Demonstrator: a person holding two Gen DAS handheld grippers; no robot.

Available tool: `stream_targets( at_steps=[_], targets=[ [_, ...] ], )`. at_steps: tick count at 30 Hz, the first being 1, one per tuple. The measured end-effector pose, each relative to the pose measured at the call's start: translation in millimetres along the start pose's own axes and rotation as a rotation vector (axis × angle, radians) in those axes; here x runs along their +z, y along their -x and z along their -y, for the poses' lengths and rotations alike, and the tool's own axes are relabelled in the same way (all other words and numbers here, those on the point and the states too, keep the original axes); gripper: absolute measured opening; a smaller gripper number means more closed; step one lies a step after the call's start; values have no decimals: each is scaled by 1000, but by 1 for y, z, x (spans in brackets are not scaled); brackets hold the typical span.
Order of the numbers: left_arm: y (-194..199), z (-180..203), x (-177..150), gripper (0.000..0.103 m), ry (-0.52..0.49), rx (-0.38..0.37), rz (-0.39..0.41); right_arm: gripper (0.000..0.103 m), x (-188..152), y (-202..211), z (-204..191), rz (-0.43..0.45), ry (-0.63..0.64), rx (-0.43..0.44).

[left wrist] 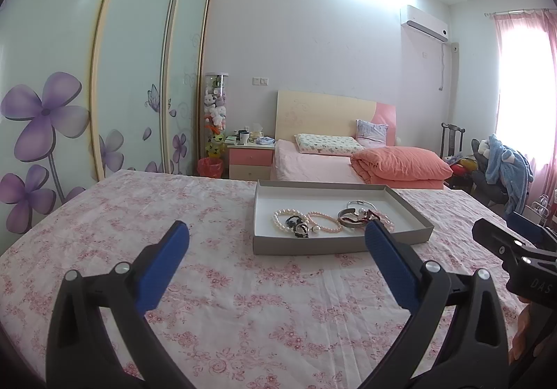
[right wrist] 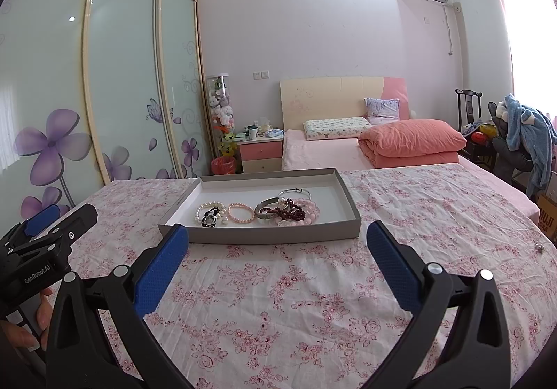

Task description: Organize jewelry

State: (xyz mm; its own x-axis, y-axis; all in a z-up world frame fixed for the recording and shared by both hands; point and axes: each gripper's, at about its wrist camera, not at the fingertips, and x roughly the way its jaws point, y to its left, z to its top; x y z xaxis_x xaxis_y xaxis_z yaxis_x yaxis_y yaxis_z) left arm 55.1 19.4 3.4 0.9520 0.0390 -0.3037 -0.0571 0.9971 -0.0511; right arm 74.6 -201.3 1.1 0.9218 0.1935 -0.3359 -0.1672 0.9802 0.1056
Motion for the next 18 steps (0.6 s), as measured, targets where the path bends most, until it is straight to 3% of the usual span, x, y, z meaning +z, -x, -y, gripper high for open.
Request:
stream_targets(
  at_steps=[18],
  targets=[
    [3,6,-2,99,8,-3,-3,101,0,0,0,0,-1,-1]
  ],
)
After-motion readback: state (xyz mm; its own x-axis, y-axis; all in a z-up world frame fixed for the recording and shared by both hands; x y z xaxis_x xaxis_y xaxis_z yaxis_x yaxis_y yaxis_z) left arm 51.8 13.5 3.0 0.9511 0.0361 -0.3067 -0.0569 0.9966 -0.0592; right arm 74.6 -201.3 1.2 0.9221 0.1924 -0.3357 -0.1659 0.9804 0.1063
